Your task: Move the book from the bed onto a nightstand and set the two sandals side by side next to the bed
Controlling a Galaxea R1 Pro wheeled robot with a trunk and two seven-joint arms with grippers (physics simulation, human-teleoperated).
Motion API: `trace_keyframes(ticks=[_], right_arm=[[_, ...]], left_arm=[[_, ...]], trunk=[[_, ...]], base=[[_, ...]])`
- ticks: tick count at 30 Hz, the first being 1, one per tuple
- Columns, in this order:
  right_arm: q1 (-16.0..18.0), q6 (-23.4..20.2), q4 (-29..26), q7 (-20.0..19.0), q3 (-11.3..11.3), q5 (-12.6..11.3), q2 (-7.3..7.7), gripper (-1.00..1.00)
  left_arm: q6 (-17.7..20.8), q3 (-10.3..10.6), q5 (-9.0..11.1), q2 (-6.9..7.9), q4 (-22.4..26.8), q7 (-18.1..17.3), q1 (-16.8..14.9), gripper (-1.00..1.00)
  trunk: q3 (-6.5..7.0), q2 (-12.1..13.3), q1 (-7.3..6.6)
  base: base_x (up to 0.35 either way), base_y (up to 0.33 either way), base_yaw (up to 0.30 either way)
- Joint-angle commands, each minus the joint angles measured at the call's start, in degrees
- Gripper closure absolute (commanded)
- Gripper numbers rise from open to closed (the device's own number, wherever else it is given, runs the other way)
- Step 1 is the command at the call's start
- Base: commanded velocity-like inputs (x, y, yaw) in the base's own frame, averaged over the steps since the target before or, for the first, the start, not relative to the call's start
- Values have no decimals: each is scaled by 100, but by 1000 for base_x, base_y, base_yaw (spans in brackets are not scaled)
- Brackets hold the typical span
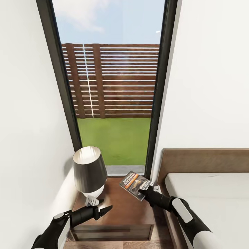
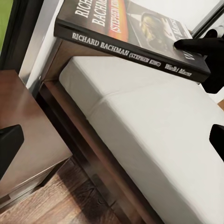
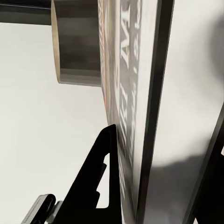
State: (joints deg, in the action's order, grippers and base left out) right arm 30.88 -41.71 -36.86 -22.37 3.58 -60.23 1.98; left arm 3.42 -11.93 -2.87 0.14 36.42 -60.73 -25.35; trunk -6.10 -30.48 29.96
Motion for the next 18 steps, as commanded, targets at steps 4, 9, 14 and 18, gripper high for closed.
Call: trace_keyframes(ticks=[4, 9, 14, 18], right_arm=[[5, -4, 0, -22, 19, 2, 8, 100], [5, -4, -3, -21, 19, 2, 11, 100], [5, -4, -1, -21, 26, 2, 9, 100], [5, -2, 0, -21, 28, 2, 12, 100]], left_arm=[[36, -29, -30, -5, 5, -36, -5, -100], [36, -29, -30, -5, 5, -35, -5, -100], [36, -29, -30, -6, 5, -36, -4, -100], [41, -29, -30, -5, 5, -36, -5, -100]], trunk=[[-11, -10, 3], [-29, -50, 24], [-119, -251, 134], [-191, -411, 222]], base=[[0, 0, 0], [0, 0, 0], [0, 0, 0], [0, 0, 0]])
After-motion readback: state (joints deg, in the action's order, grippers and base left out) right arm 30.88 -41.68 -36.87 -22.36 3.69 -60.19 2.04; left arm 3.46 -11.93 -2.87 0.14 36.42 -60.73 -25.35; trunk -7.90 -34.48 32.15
